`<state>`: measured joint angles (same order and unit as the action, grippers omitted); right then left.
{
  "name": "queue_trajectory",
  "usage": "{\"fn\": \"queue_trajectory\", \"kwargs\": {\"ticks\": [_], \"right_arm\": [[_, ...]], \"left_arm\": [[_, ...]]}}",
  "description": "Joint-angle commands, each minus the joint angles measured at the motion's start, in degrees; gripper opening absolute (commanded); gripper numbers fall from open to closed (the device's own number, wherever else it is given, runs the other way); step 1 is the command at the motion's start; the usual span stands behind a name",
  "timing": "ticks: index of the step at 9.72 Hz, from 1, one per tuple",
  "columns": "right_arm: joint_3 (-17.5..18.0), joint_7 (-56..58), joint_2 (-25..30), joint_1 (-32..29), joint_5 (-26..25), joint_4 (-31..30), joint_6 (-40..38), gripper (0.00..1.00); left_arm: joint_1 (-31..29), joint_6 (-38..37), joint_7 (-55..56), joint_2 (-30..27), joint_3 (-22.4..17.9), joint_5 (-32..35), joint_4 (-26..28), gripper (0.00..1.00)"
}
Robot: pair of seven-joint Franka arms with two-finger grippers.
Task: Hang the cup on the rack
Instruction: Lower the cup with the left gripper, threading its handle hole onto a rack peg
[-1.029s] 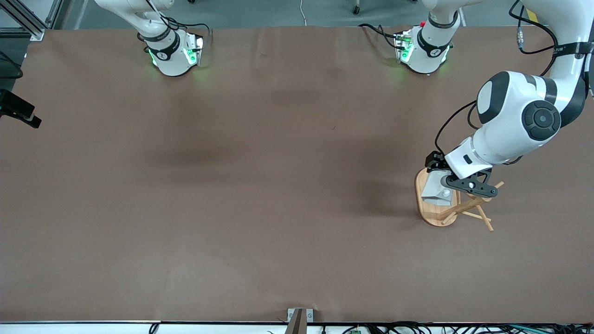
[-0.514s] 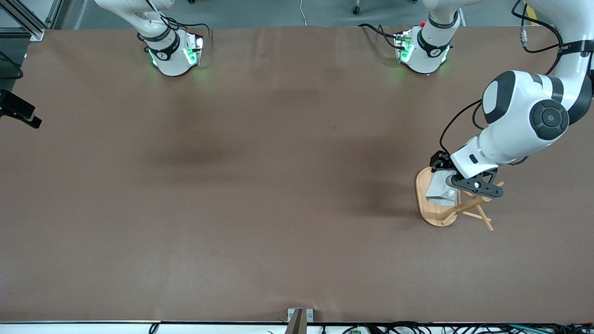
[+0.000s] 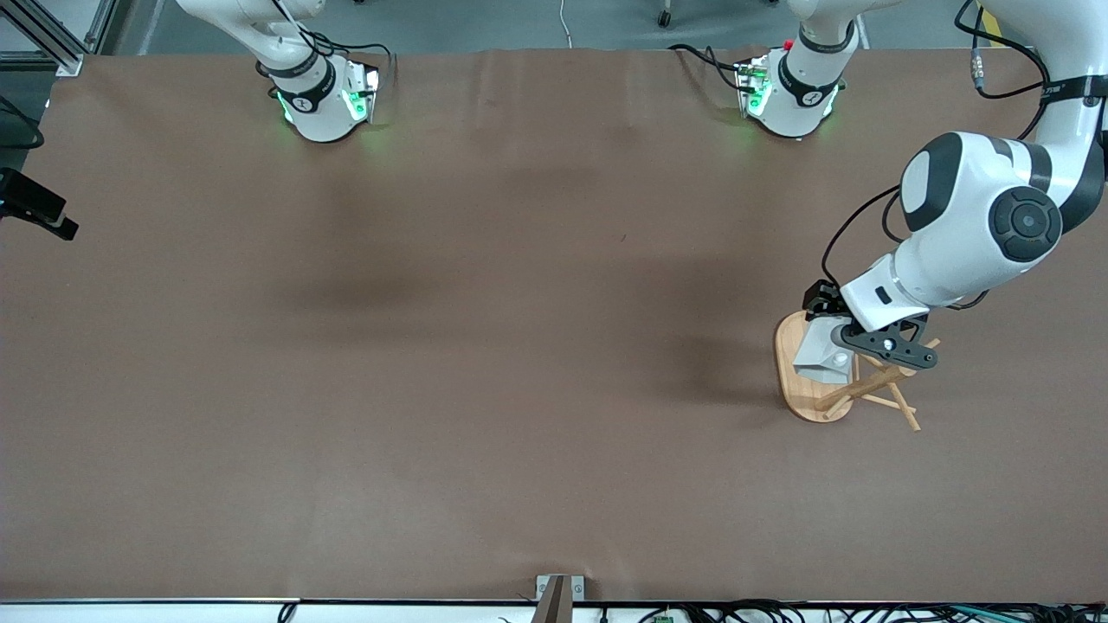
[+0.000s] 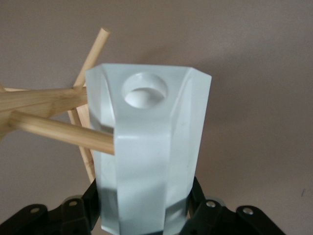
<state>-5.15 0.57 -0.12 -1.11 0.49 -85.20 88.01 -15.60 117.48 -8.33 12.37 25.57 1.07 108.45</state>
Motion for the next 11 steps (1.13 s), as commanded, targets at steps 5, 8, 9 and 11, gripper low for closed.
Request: {"fn": "queue_trajectory", "kwargs": {"ticks": [5,8,9,11], "right_arm": [[-0.03,-0.74,0.48,0.32,-1.01,-0.93,1.11,1.0],[-0.03,-0.74,0.39,0.32,-1.01,-0.93,1.11,1.0],[-0.03,-0.74,0.39,0.32,-1.01,-0.93,1.2,1.0],[-0.03,-0.74,0.3,0.32,-1.01,-0.93,1.46,1.0]], "left_arm": [[-1.89,1.0,-2.82,2.56,0.53,0.6,-0.24,0.25],[-2.07,1.0,-3.18,4.14,0.53,0.51,-1.83,0.25],[-2.07,1.0,-3.18,4.67,0.44,0.6,-2.36,0.28],[-2.07,0.91,-3.97,5.38,0.36,0.51,-3.59,0.4]]}}
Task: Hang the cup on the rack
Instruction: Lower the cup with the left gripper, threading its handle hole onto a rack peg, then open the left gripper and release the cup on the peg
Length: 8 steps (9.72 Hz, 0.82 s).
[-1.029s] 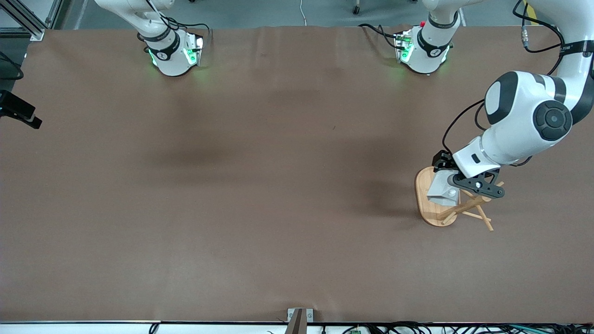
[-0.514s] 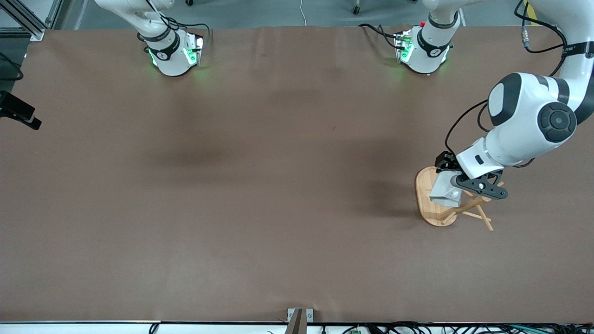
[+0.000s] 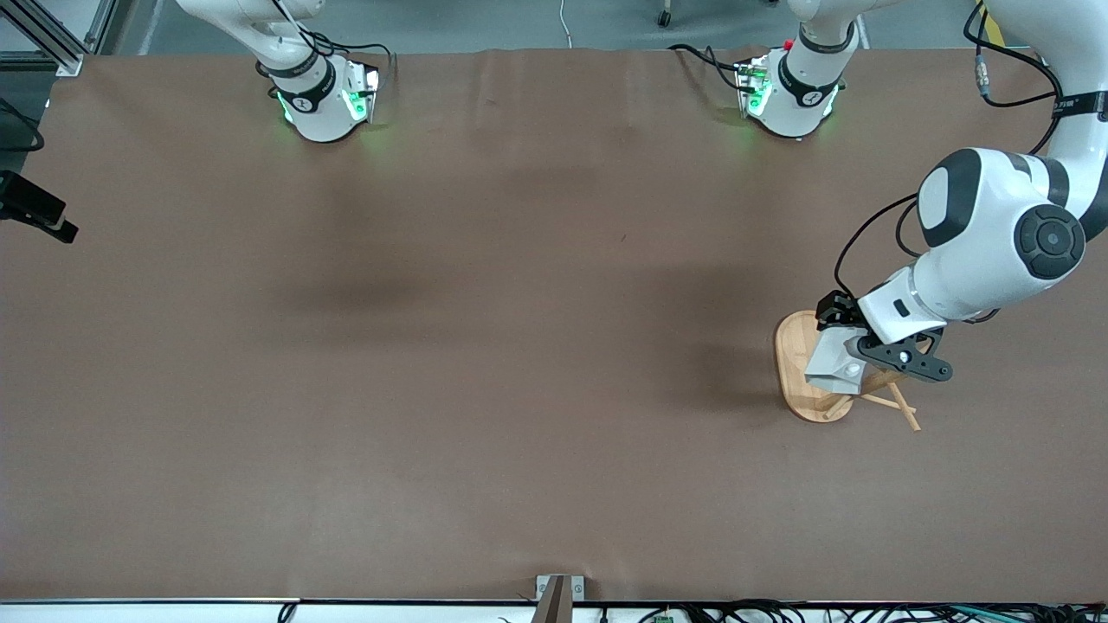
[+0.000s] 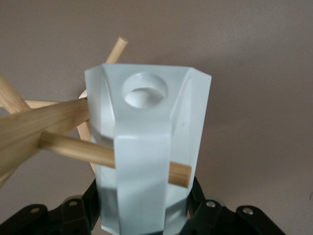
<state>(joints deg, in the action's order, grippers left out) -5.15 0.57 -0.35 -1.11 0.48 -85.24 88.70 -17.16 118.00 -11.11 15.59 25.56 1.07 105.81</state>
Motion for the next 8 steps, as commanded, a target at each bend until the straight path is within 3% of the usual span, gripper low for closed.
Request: {"fn": "queue_trajectory", "kwargs": {"ticks": [1,2,4,8], "right_arm": [[-0.03,-0.75,0.61,0.32,-1.01,-0.89,0.77,1.0],[-0.03,-0.75,0.52,0.32,-1.01,-0.89,0.77,1.0],[-0.03,-0.75,0.52,0.32,-1.01,-0.89,0.77,1.0],[-0.03,-0.66,0.61,0.23,-1.01,-0.89,0.77,1.0]], "left_arm": [[-0.5,0.38,-1.1,2.16,0.28,0.42,-1.22,0.85],[-1.02,0.12,-1.71,1.81,0.28,0.42,-1.4,1.0],[-1.56,-1.97,-1.46,1.72,0.28,0.51,-4.46,1.0],[-1.38,-14.17,0.99,-0.99,0.55,0.51,-13.51,1.0]]}}
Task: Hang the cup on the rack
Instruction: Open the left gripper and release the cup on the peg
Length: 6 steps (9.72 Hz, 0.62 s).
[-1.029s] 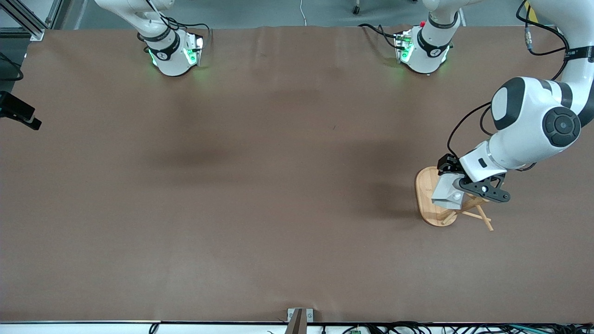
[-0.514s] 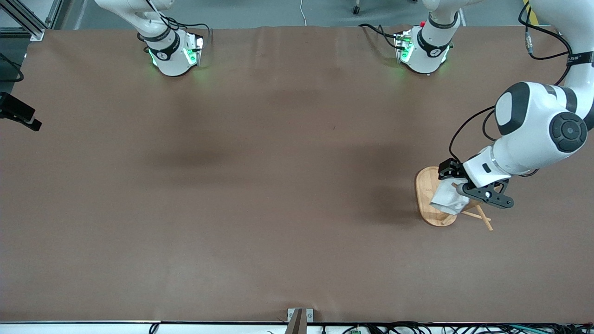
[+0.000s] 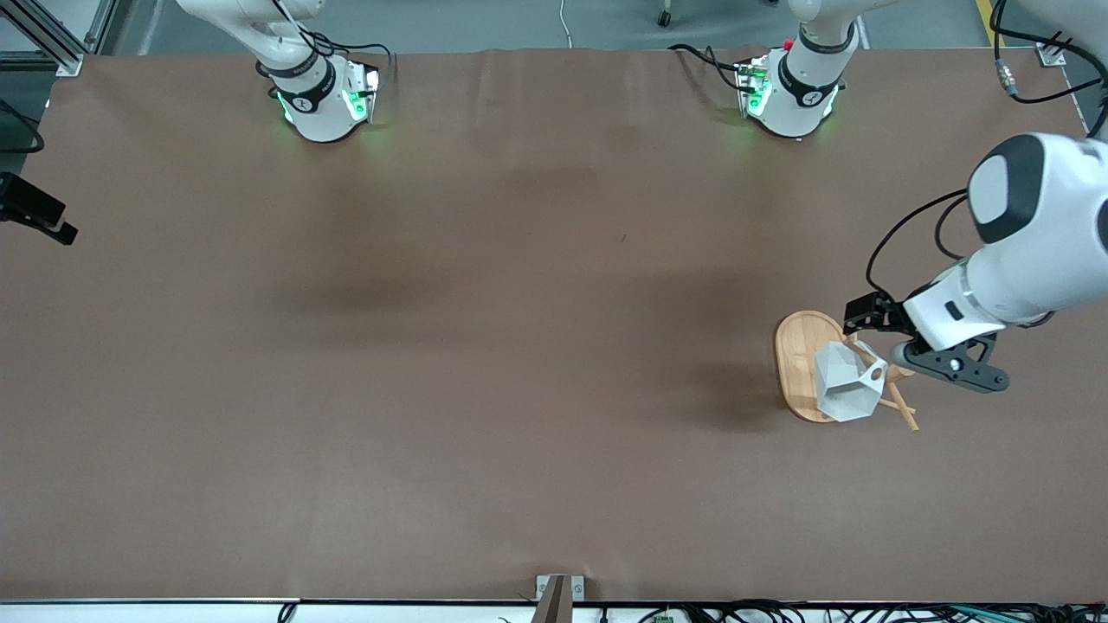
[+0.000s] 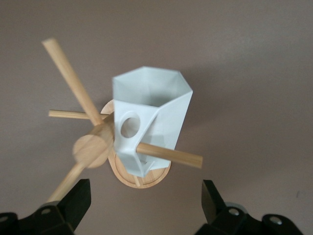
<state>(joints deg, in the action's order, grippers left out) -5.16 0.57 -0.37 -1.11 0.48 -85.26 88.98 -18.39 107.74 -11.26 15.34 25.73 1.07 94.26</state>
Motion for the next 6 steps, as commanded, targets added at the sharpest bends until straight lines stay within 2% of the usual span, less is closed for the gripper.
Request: {"fn": "queue_trajectory", "kwargs": {"ticks": [1,4,6], "right_arm": [[-0.02,-0.66,0.64,0.23,-1.01,-0.88,0.5,1.0],[-0.02,-0.66,0.64,0.23,-1.01,-0.88,0.5,1.0],[-0.02,-0.66,0.46,0.23,-1.01,-0.88,0.58,1.0]], "left_arm": [[-0.15,-6.55,2.63,-3.1,0.46,0.34,-3.02,1.0],[-0.24,-7.72,4.67,-10.32,0.46,0.16,-3.47,1.0],[-0.42,-10.6,2.49,-12.26,0.2,0.77,-4.08,1.0]]}}
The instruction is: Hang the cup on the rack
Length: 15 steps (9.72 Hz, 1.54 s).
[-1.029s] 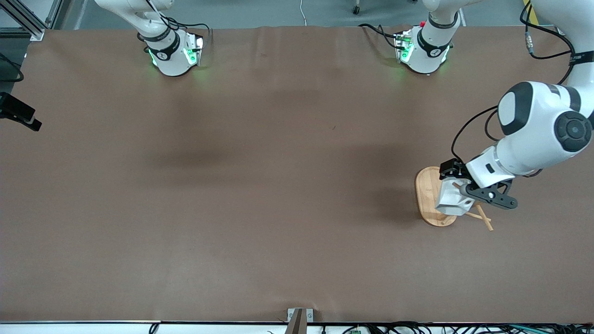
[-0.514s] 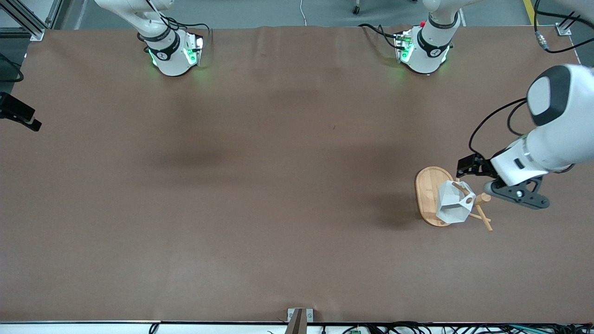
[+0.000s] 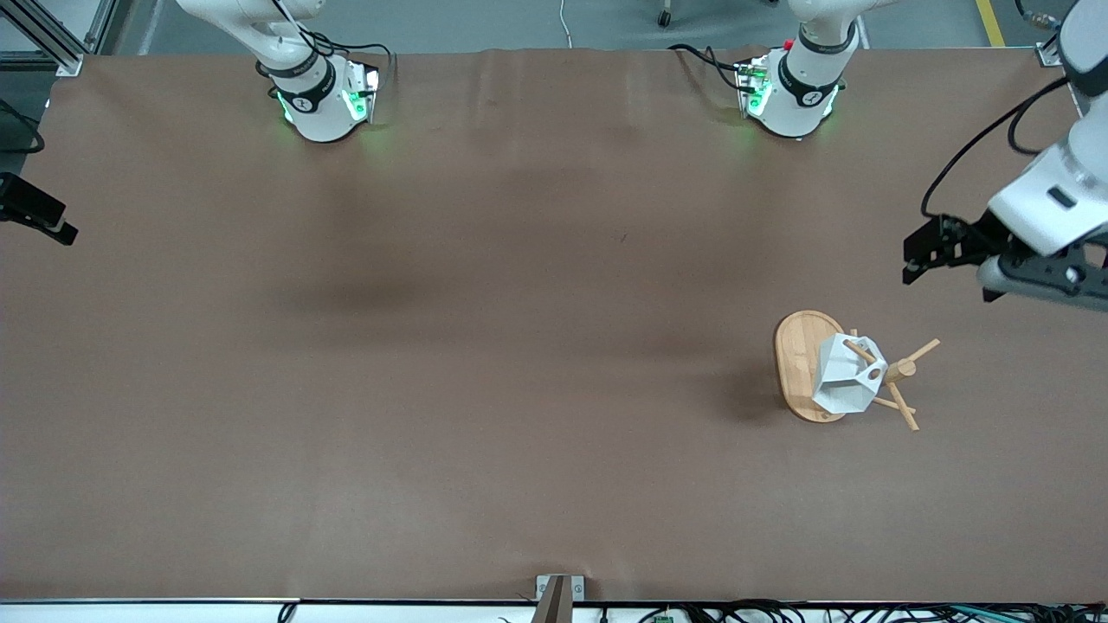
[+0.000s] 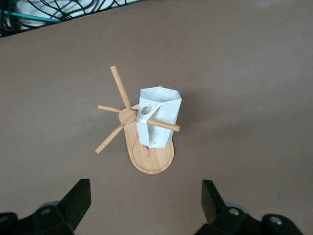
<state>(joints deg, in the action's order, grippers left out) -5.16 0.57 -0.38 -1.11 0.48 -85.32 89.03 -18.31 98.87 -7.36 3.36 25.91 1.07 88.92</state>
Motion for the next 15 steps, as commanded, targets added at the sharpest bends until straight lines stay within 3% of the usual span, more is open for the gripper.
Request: {"fn": "queue_trajectory", "kwargs": {"ticks": [1,2,3,5,7,9,15], "right_arm": [[-0.02,-0.66,0.3,0.23,-1.01,-0.73,0.53,1.0],[-0.02,-0.66,0.3,0.23,-1.01,-0.73,0.53,1.0],[-0.02,-0.66,0.3,0.23,-1.01,-0.73,0.53,1.0],[-0.02,-0.66,0.3,0.23,-1.01,-0.73,0.53,1.0],[-0.02,-0.66,0.3,0.23,-1.01,-0.73,0.53,1.0],[-0.02,-0.57,0.3,0.14,-0.83,-0.73,0.36,1.0],[-0.02,-0.31,1.17,0.32,-0.75,-0.82,-3.76,1.0]], "left_arm": [[-0.5,-2.88,-4.91,-0.28,-0.07,0.08,-1.53,1.0],[-1.02,-4.28,-5.38,-0.19,-0.16,-0.01,-2.17,1.0],[0.63,-4.3,-4.78,-0.97,-2.95,-1.41,-1.74,1.0],[10.44,-4.99,-3.29,-2.55,-14.17,-3.0,-0.08,1.0],[17.57,-5.17,4.93,-6.59,-19.82,-2.92,5.01,1.0],[19.62,-5.79,7.09,-8.53,-21.43,-2.65,7.04,1.0],[20.5,-8.59,6.21,-8.1,-21.96,1.66,3.89,1.0]]}}
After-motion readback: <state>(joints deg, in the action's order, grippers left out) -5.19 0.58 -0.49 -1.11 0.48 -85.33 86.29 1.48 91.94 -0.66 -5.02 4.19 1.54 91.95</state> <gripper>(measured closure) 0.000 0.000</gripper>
